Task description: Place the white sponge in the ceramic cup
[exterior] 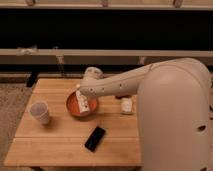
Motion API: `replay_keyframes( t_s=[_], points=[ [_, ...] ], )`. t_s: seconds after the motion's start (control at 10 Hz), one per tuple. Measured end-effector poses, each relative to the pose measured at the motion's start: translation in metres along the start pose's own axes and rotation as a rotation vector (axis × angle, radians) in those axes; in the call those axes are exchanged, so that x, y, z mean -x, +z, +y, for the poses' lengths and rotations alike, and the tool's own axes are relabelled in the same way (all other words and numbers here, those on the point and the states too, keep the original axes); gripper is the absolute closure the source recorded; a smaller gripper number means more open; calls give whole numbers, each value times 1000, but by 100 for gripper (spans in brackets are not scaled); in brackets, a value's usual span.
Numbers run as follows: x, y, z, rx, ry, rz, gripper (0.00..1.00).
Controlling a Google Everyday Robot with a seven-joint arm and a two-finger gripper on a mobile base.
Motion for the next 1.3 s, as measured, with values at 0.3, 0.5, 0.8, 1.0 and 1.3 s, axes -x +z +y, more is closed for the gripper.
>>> replay_keyframes(
  t_s=[0.3,0.5,0.8,1.0,1.3],
  points=[
    [-3,4,-65,-56,102,25,20],
    [-4,16,-103,-82,155,65,20],
    [-19,35,-138,-67,223,117,20],
    [-31,47,-154,-43,262,144,20],
    [-48,66,-174,-15,301,181,20]
  ],
)
